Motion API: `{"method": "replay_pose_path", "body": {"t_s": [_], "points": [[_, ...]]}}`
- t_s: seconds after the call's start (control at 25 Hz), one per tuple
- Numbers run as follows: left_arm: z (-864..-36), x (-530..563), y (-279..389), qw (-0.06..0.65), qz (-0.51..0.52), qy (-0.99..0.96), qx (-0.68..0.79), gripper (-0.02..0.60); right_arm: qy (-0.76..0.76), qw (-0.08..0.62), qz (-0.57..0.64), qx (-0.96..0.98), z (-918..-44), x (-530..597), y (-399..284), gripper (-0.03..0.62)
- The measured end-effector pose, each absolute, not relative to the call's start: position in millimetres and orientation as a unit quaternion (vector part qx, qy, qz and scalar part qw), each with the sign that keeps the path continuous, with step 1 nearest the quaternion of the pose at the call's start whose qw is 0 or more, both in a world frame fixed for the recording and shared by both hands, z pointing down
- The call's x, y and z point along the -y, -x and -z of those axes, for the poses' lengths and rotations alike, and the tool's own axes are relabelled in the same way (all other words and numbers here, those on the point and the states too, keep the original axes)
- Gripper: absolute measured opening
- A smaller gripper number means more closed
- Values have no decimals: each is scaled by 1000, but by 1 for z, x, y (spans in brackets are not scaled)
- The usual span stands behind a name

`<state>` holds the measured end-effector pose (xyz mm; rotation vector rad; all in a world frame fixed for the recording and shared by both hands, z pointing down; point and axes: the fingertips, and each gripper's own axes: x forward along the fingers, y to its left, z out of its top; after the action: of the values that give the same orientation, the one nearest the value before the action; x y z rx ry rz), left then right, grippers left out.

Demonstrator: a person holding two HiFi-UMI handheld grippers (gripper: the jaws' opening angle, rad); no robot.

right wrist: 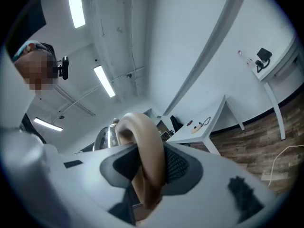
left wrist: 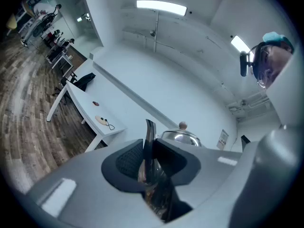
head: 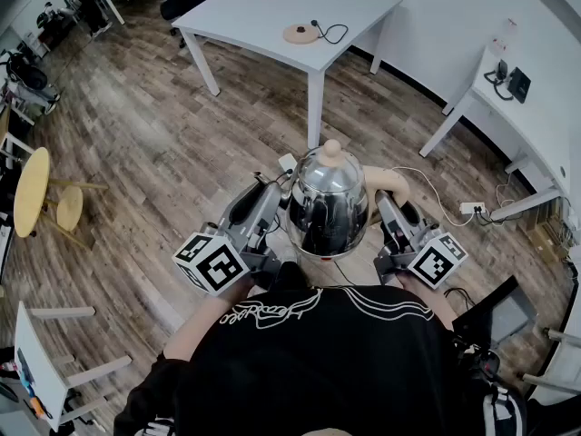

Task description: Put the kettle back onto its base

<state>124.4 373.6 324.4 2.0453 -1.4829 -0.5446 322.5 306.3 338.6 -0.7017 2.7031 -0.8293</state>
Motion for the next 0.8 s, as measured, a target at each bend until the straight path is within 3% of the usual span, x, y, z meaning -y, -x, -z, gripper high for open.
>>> {"method": "replay_pose_path", "body": {"t_s": [0.4,0.8], "points": [[-290,-236,20,234,219,-788,525,91,238,140,248,-929,-307,-176,-181,124],[-281,-185,73,220,240,-791,518,91,238,133,228,-935,-291,-123,-128,124]]}}
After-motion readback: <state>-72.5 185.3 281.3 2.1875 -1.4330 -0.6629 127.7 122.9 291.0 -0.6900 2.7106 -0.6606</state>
